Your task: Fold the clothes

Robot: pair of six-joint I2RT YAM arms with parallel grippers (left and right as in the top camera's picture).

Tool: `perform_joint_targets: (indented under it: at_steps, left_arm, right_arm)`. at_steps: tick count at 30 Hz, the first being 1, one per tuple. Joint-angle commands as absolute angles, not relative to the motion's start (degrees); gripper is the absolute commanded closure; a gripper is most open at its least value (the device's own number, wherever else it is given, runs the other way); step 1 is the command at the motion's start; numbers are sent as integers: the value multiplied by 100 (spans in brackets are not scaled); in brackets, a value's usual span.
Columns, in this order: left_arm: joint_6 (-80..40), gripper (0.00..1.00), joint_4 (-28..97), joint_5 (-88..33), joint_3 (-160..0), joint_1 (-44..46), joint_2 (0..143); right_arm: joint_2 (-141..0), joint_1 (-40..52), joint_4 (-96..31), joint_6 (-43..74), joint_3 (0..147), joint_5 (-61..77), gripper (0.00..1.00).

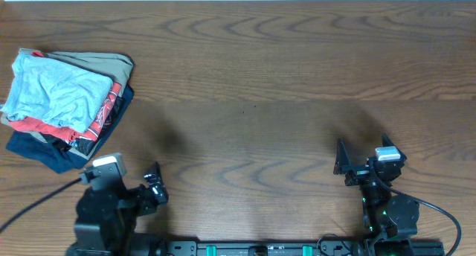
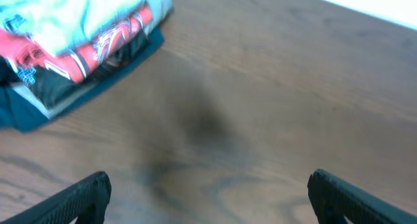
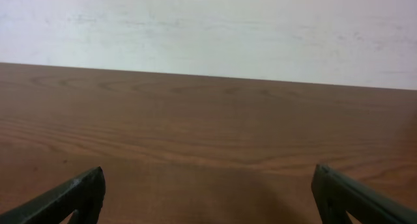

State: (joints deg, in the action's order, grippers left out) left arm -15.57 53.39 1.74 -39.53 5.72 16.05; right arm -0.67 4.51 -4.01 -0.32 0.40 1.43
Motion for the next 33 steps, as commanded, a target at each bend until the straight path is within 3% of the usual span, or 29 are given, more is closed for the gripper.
perform_joint_targets:
  at_steps: [1,12,21,25,29,33]
  left_arm:
    - [-1466,2,4764,220,-3100,493,993]
    - [-1339,2,1927,215,-1031,266,5]
    - [-78,2,-672,113,-12,231,10]
    - [405,2,-432,-108,-21,231,8]
    - [228,2,471,-95,-23,233,10]
    - [-69,2,403,-99,-23,233,10]
  right_arm:
    - [-27,467,-425,-89,32,84,1]
    - [-27,467,-425,-89,32,84,1]
    - [-27,467,-425,-89,32,84,1]
    - [-27,467,-425,-89,32,84,1]
    - [-27,467,-425,-89,32,84,1]
    - [-27,467,-425,-89,32,84,1]
